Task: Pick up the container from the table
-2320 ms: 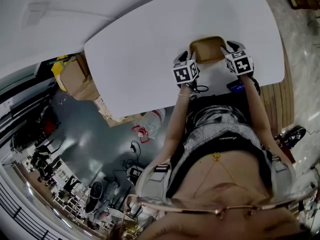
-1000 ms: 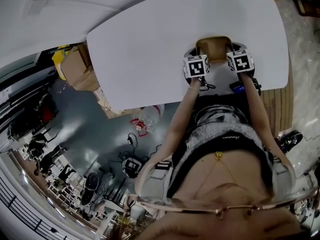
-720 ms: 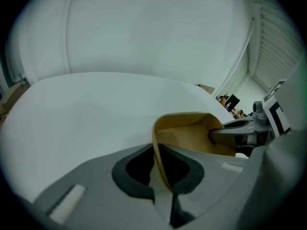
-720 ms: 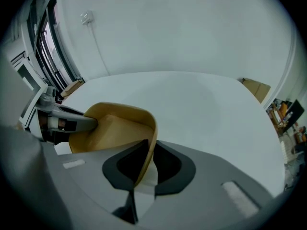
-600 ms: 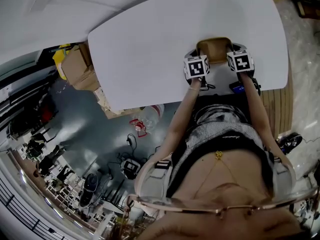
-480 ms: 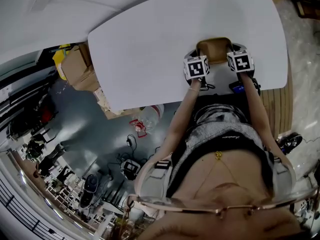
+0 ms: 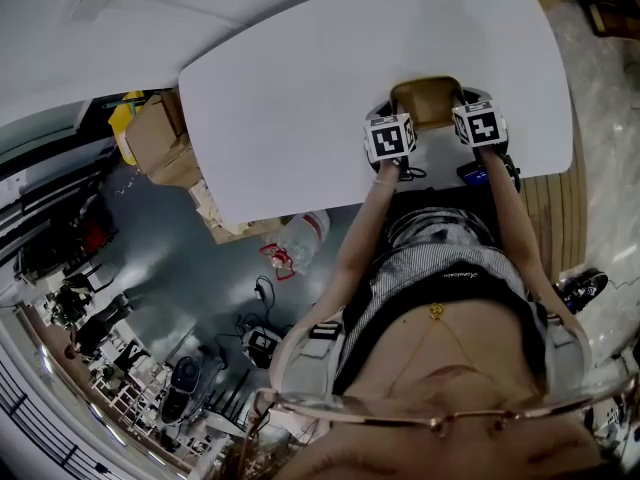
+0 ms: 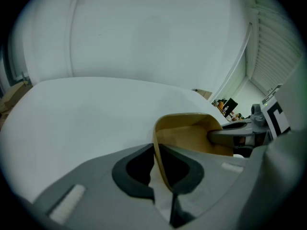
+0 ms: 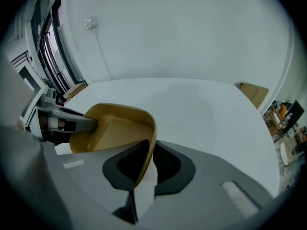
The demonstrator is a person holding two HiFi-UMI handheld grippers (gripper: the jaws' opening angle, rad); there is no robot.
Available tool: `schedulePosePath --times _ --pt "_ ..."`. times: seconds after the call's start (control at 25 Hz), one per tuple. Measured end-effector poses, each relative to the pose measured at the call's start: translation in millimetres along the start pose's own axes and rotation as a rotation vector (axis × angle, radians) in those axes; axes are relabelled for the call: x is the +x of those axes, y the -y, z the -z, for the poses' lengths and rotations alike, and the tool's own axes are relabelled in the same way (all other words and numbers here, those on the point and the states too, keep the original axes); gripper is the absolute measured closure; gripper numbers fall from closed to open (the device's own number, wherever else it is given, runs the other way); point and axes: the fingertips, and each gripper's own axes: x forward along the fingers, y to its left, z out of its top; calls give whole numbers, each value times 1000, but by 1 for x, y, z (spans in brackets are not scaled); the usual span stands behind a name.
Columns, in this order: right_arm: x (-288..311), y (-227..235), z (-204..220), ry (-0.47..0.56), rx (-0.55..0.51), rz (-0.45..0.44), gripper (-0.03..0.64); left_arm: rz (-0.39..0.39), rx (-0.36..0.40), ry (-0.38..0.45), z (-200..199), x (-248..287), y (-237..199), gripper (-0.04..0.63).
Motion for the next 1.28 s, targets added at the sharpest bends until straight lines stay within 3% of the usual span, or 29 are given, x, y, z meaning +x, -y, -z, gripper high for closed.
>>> schedulePosePath --times 1.28 --pt "-59 -16 -13 127 -43 9 555 19 51 127 -15 -61 20 569"
